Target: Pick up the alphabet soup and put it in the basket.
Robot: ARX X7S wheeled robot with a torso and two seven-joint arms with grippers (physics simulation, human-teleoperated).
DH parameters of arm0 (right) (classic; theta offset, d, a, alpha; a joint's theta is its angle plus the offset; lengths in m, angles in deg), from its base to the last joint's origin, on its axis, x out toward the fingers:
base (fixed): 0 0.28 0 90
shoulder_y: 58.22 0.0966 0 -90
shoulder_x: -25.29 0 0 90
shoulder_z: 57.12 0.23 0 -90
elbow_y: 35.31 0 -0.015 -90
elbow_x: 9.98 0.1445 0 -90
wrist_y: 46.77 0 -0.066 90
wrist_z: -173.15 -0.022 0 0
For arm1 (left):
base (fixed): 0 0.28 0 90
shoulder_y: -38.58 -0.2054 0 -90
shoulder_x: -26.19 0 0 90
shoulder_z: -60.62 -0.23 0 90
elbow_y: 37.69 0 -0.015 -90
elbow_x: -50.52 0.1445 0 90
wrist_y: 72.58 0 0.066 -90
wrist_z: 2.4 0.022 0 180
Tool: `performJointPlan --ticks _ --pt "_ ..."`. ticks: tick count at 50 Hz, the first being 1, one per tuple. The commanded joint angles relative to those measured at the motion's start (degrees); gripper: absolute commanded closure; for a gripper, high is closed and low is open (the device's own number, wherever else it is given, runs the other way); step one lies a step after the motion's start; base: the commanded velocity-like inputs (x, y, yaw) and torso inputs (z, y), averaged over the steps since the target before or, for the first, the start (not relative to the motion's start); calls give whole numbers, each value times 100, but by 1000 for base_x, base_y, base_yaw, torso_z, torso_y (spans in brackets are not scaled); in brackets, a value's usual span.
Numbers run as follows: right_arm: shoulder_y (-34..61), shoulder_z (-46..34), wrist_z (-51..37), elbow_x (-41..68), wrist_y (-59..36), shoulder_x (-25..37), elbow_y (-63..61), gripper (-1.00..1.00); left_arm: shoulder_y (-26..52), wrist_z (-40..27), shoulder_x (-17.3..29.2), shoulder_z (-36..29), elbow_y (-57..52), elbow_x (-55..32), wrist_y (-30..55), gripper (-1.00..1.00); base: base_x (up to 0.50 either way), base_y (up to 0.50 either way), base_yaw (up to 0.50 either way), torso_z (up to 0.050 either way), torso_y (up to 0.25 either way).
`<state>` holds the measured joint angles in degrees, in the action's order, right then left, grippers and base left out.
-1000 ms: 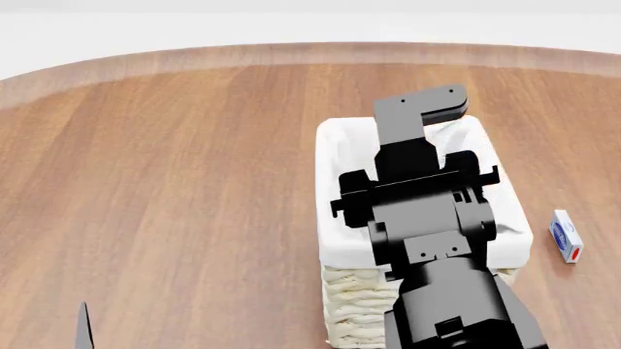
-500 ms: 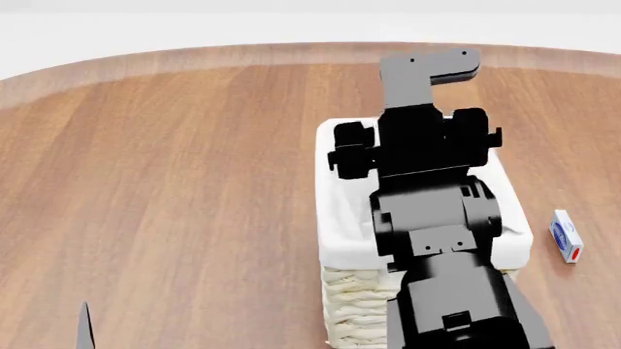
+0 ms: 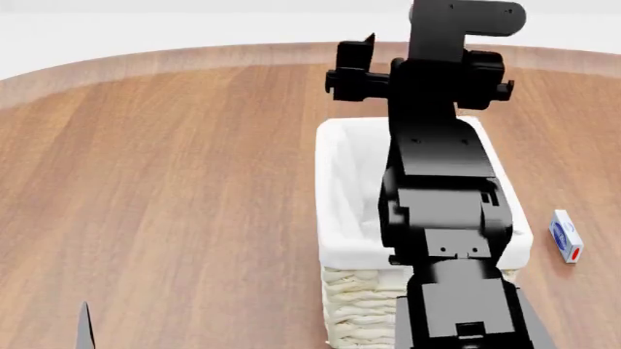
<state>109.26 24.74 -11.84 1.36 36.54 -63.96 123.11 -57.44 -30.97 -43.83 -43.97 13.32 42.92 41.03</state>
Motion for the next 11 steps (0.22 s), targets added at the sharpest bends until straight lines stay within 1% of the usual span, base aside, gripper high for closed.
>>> performJointPlan --ticks 1,2,3,5,6,7,11 --pt "-1238 43 -138 369 -976 337 -3205 -100 8 -20 13 -31 -8 1 8 -100 0 0 0 0 0" --pt "-1327 43 -174 407 -1146 374 -3472 -100 11 -16 15 -30 -12 -8 7 -100 0 0 0 0 0" --pt "-1557 49 -250 433 -1262 452 -4051 -100 9 -22 20 -37 -16 4 11 -100 0 0 0 0 0" --pt "-1712 49 -272 493 -1398 507 -4437 -100 5 -25 23 -34 -20 -2 3 -100 0 0 0 0 0" --pt "-1939 142 -349 659 -1698 572 -5049 -100 1 -28 29 -32 -34 -2 9 -100 0 0 0 0 0" --pt "-2079 79 -363 629 -1752 643 -5381 -100 -1 -32 32 -31 -40 -1 11 -100 0 0 0 0 0" --pt "-2351 178 -449 813 -2036 758 -6094 -100 12 -34 34 -46 -27 1 3 -100 0 0 0 0 0"
